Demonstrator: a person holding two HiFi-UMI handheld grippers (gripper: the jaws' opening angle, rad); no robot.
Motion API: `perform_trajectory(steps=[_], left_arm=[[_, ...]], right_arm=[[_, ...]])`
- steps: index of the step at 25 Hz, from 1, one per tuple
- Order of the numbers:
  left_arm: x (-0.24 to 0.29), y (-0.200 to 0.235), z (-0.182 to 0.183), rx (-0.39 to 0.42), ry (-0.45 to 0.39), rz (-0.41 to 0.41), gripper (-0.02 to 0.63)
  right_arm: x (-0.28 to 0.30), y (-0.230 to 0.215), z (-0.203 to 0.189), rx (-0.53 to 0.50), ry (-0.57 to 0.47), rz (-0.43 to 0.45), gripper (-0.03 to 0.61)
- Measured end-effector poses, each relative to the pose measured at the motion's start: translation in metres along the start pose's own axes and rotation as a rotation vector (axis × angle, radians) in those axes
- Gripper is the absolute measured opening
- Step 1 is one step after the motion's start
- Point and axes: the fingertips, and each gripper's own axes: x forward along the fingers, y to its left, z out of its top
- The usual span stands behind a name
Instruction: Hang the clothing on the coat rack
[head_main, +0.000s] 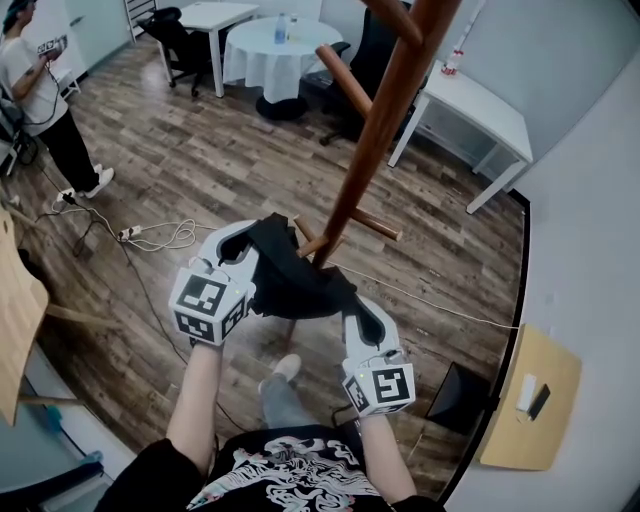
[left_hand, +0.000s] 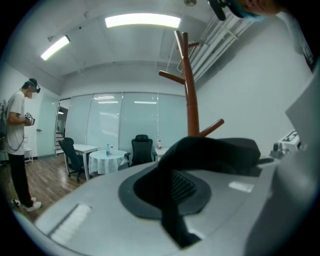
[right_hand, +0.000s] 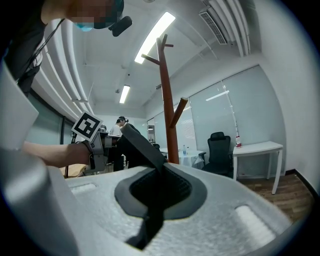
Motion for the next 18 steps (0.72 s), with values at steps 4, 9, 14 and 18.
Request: perform_trajectory(steps=[4,9,14,18], left_arm=[[0.011,0.004,-0.003,0.002,0.005,-0.010,0.002],[0.028,0.008,-0.010,-0.003,0.015,-0.026,0.002],[0.046,0.012,-0.011,-0.008,0.017,-0.047,0.002],[0.057,0.014,-0.011,-0.006,0.018,-0.062,0.002]], right_arm=[[0.009,-0.004,-0.005,-0.008,0.012,-0.006,0.003],[0.018,-0.015,-0.013,-0.002,0.024,-0.024,0.003],[0.030,-0.029,-0.018,-0.001,0.036,-0.047,0.003],[0.037,-0.039,-0.019,0.000,0.042,-0.067,0.003]])
